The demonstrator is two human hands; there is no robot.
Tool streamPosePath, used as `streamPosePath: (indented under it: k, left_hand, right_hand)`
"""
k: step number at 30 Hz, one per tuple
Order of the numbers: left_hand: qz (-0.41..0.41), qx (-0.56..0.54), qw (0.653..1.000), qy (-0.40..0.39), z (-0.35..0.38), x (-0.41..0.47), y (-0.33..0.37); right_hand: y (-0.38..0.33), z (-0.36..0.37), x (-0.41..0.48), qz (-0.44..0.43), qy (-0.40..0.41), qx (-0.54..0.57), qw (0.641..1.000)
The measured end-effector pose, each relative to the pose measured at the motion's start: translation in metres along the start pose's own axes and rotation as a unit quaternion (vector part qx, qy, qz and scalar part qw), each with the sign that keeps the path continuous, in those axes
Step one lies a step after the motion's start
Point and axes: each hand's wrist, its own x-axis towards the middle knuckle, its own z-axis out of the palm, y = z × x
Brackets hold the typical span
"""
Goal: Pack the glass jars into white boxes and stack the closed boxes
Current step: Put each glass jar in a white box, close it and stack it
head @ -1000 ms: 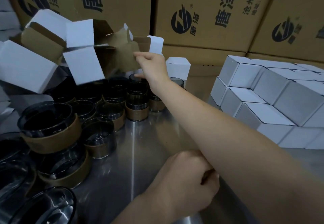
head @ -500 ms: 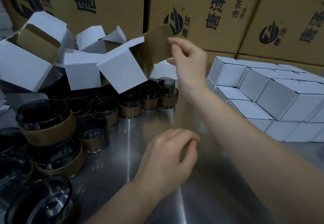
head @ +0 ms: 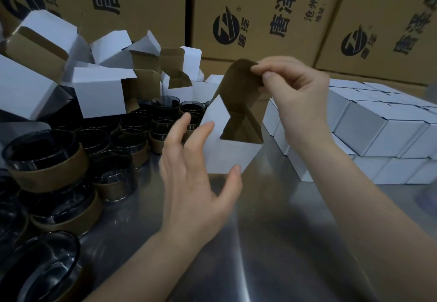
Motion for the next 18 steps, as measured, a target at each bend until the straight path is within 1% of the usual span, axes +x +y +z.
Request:
streamPosePath:
  k: [3, 11, 15, 18]
  left_hand:
    - [-0.045, -0.053, 0.996, -0.056, 0.000, 0.000, -0.002]
    - [-0.098, -0.105, 0.982, -0.122, 0.001, 0.000, -0.013]
    - [-0.106, -0.097, 0.983, -0.112, 0.004, -0.001, -0.017]
    - [-0.139, -0.120, 0.980, -0.084, 0.005, 0.000, -0.020]
  right_hand:
    - [-0.002, 0.001, -0.001, 0.001, -0.028, 0.022, 0.999]
    - [0.006, 0.010, -0.007, 0.031, -0.101, 0.041, 0.994]
    - [0.013, 0.014, -0.009, 0.045, -0.116, 0.059, 0.990]
    - [0.024, 0.015, -0.009, 0.103, -0.062, 0.073, 0.990]
